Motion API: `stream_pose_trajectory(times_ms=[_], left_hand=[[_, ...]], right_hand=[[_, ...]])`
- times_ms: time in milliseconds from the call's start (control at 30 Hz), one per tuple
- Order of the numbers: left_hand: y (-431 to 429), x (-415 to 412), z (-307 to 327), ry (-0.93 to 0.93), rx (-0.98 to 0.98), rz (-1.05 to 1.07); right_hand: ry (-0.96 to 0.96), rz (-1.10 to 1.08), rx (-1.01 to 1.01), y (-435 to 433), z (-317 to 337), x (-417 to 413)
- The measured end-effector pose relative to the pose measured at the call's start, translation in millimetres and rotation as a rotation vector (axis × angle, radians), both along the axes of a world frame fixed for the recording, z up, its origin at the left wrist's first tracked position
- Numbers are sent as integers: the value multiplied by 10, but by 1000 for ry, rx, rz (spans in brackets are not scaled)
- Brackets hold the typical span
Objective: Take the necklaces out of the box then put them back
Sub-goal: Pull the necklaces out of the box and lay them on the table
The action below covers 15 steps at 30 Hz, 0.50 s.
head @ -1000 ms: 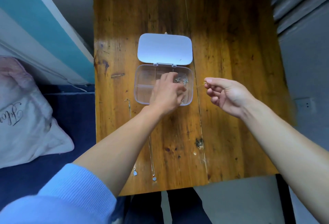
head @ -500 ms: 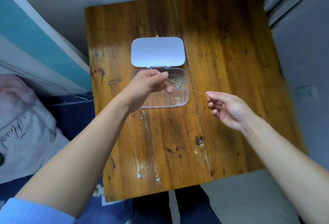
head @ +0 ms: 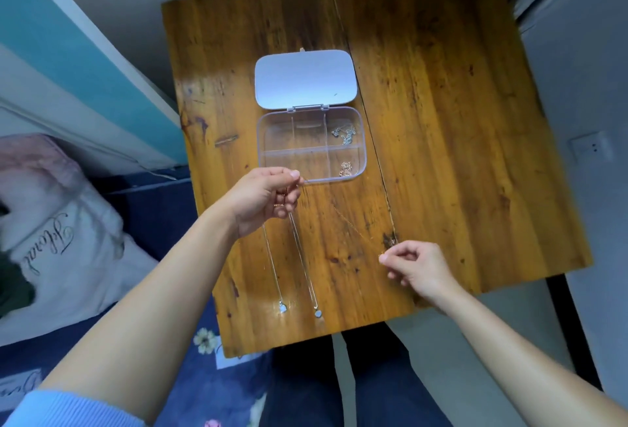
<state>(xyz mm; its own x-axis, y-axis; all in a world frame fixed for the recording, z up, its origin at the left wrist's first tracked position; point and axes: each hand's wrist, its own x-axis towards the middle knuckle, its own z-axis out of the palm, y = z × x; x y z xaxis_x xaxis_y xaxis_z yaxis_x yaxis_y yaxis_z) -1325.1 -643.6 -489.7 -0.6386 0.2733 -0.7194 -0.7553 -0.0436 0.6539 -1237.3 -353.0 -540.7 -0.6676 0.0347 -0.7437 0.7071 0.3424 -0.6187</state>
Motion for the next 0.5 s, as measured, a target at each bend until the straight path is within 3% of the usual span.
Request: stream_pose_trajectory(times_ms=[133,300,500], left_hand=[[183,134,-219,46,-265,84],[367,221,-467,440,-872,-158],[598,180,-591,491,-1032,-147]], right_hand=[[11,152,38,-171,-4,332],[56,353,238,-361,-61,671],[209,435,393,-425,-99,769]])
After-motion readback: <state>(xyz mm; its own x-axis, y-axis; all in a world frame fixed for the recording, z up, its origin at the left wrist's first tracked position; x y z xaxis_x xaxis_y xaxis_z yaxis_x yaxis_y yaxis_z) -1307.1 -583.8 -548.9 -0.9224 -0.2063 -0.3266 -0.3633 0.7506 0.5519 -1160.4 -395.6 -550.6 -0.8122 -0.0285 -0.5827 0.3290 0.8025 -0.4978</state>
